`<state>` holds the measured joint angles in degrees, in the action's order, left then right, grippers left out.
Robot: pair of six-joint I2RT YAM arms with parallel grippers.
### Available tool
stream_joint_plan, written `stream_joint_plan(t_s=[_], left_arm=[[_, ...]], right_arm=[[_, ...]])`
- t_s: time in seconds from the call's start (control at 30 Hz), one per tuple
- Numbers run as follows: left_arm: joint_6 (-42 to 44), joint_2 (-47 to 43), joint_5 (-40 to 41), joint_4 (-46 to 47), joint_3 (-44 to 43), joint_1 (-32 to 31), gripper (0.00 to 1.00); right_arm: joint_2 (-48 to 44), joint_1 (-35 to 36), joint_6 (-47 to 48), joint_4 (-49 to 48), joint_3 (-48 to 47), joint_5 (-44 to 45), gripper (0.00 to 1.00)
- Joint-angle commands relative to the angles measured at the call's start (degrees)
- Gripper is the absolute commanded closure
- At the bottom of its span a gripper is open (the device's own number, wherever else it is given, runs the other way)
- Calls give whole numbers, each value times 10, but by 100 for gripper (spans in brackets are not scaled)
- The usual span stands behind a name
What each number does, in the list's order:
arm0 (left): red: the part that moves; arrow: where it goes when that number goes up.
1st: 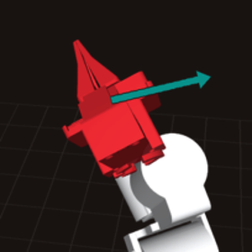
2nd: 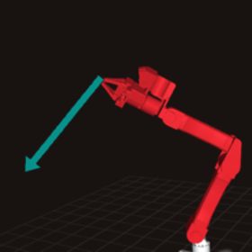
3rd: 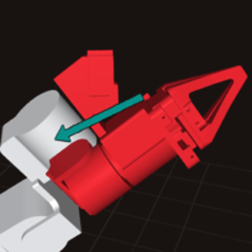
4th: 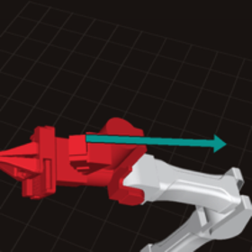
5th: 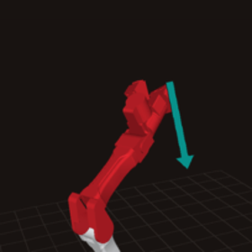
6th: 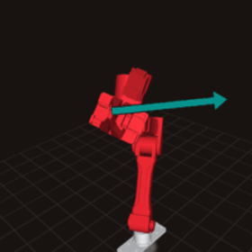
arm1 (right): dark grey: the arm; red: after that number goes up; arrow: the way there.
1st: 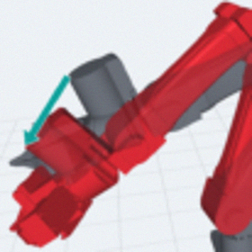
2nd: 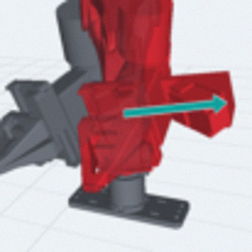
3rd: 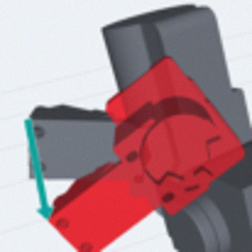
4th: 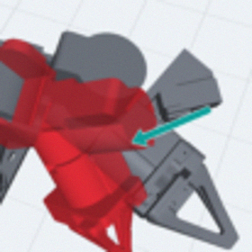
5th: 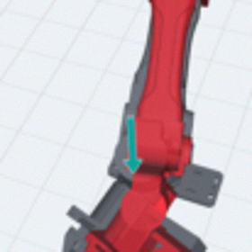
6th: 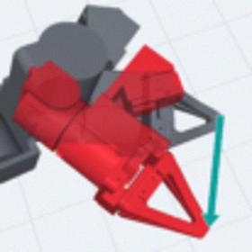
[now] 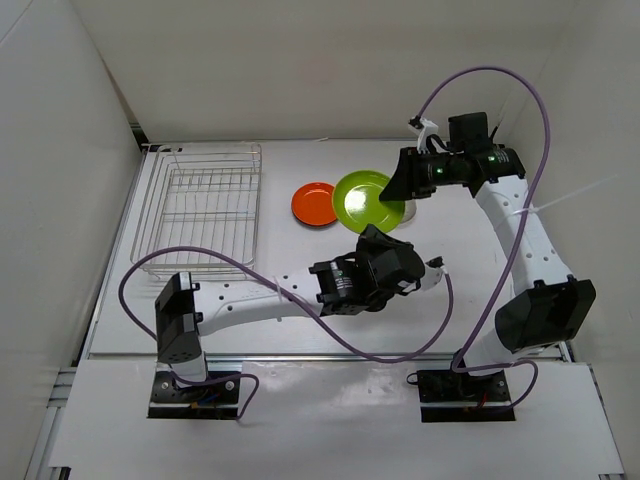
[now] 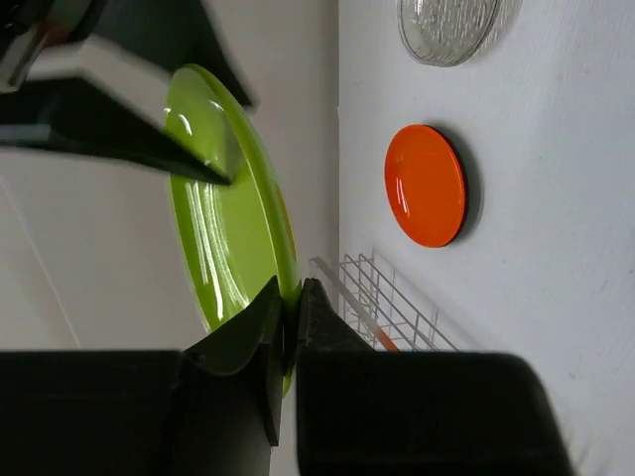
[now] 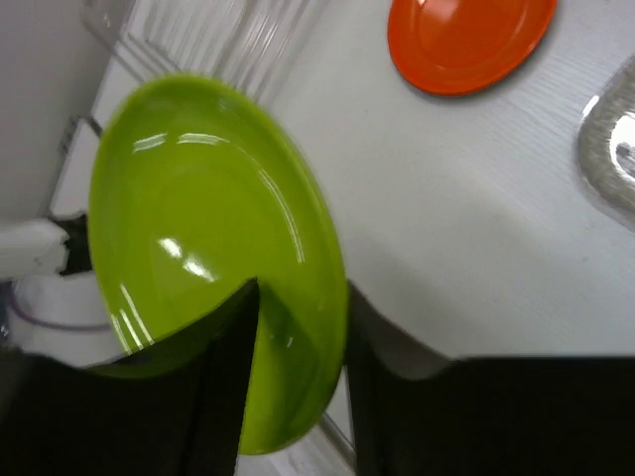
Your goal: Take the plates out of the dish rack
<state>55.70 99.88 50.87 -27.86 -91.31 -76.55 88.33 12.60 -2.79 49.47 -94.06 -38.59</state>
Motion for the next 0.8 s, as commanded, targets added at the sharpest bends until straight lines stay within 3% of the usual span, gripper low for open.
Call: stream_joint_plan(t_s=[0.0,0.07,0.17,0.33,0.4,0.43,0.47,0.57,0.7,0.73,0.77], left_arm=[[34,-6,46,54,-19,3,89],[34,0,51,61,-19,3,89],[40,6,51,68,-19,3,89],[53,11,62,100,-12,23,89],[53,16,62,100,-12,37,82],[53,16,62,108,-12,37,82],[53,16,62,108,-5,42,89],[53,23,62,115,-5,47,87],[47,29,67,109,-5,47,59],[47,29,67,103,-5,47,45],[47,29,67,103,-5,47,43]], right_arm=[[-9,0,7,-14,-16,-34,65],[-9,0,7,-14,-16,-34,84],[-14,0,2,-14,-16,-34,98],[-32,0,-4,-19,-10,-34,100],[-40,0,-9,-24,-5,-28,100],[-40,0,-9,-25,-5,-28,100],[-40,0,-14,-25,-5,-28,100],[-45,0,-14,-30,-5,-22,100],[-45,0,-20,-30,-5,-11,100],[-45,0,-25,-30,-5,-2,100],[-45,0,-25,-30,-5,-2,100]])
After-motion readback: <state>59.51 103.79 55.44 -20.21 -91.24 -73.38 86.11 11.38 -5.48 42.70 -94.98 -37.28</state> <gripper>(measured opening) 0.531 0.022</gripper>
